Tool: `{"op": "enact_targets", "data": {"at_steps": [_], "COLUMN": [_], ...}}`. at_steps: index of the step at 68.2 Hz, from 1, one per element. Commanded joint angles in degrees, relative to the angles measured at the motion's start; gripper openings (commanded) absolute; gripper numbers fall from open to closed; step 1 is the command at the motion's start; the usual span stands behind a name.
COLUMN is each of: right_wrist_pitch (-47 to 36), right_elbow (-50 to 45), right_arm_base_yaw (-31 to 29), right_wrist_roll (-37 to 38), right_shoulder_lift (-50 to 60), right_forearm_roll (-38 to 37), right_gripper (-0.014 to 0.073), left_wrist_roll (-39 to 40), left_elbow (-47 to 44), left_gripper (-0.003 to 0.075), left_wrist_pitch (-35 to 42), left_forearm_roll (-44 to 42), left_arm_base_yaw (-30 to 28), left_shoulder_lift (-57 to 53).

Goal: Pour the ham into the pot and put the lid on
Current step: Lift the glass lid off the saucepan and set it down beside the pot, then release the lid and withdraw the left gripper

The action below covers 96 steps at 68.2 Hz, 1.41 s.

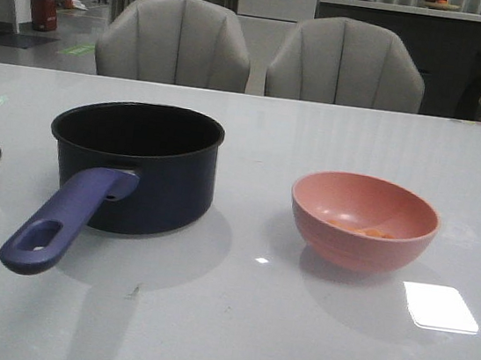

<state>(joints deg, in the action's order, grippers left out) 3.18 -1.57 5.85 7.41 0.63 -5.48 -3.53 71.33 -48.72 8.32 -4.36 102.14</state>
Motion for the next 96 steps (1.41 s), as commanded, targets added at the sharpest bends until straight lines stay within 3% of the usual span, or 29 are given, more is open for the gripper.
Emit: {"op": "enact_targets", "data": {"at_steps": [1, 21, 27, 37, 44, 59, 76, 96], "right_wrist_pitch": [-4.6, -4.6, -4.6, -4.6, -4.6, -4.6, -4.6, -4.6], "right_elbow": [0.3, 0.3, 0.3, 0.3, 0.3, 0.3, 0.3, 0.3], "right_arm_base_yaw": [-0.4, -0.4, -0.4, -0.4, -0.4, -0.4, -0.4, -0.4], "right_wrist_roll": [-0.6, -0.6, -0.6, -0.6, -0.6, -0.6, -0.6, -0.6], "right_shoulder_lift": [1.1, 1.1, 1.1, 1.1, 1.1, 1.1, 1.1, 1.1], "right_forearm_roll": [0.1, 0.1, 0.1, 0.1, 0.1, 0.1, 0.1, 0.1], "right_gripper": [0.0159, 0.0159, 0.0159, 0.0159, 0.0159, 0.0159, 0.0159, 0.0159], "left_wrist_roll": [-0.3, -0.3, -0.3, -0.3, -0.3, -0.3, -0.3, -0.4], "left_elbow": [1.0, 0.8, 0.8, 0.8, 1.0, 3.6, 2.3, -12.0], "left_gripper": [0.0188, 0.0243, 0.0316, 0.0511, 0.058, 0.0583, 0.0583, 0.0582], "left_wrist_pitch": [3.3, 3.3, 3.6, 3.4, 3.4, 1.0, 0.3, 12.3], "left_forearm_roll": [1.1, 1.1, 1.1, 1.1, 1.1, 1.1, -1.1, -1.0], "left_arm_base_yaw": [0.0, 0.0, 0.0, 0.0, 0.0, 0.0, 0.0, 2.6], "left_shoulder_lift": [-1.5, 2.1, 2.1, 2.1, 2.1, 0.0, -10.6, -37.3]}}
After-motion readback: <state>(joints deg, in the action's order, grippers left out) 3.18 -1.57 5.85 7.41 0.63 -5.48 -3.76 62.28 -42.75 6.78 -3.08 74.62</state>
